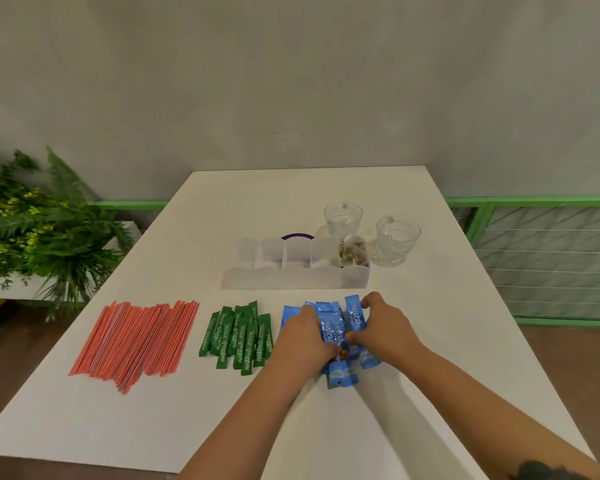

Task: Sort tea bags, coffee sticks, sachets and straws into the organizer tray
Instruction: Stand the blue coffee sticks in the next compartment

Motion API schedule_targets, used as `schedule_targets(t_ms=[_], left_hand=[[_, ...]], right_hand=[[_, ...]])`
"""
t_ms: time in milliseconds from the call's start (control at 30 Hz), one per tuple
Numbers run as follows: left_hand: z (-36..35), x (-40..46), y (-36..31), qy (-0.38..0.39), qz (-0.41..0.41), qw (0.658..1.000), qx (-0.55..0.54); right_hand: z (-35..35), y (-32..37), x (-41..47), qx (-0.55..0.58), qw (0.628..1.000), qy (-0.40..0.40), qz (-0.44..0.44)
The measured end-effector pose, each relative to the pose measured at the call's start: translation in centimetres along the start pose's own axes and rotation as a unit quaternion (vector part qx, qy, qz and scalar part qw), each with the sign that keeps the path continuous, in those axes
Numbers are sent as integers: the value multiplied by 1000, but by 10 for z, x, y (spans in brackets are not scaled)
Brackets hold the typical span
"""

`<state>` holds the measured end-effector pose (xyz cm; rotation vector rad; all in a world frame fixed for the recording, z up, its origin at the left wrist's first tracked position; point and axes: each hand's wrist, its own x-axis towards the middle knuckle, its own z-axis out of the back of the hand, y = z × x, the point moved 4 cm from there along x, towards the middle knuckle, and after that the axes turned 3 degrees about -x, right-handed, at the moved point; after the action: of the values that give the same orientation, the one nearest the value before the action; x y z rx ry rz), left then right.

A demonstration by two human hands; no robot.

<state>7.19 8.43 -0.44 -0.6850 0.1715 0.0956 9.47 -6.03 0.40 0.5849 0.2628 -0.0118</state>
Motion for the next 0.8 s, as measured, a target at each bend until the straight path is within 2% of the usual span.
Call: schedule_targets(t_ms=[300,567,800], left_hand=[[-4,1,-3,0,39,999,-8],[4,6,-3,11,53,994,-92],[42,26,-13,9,54,984,-169]], right_hand=[[11,-9,-5,84,996,-6,21],[22,-6,1,134,990,-24,24],[48,10,15,200,978,-34,40]])
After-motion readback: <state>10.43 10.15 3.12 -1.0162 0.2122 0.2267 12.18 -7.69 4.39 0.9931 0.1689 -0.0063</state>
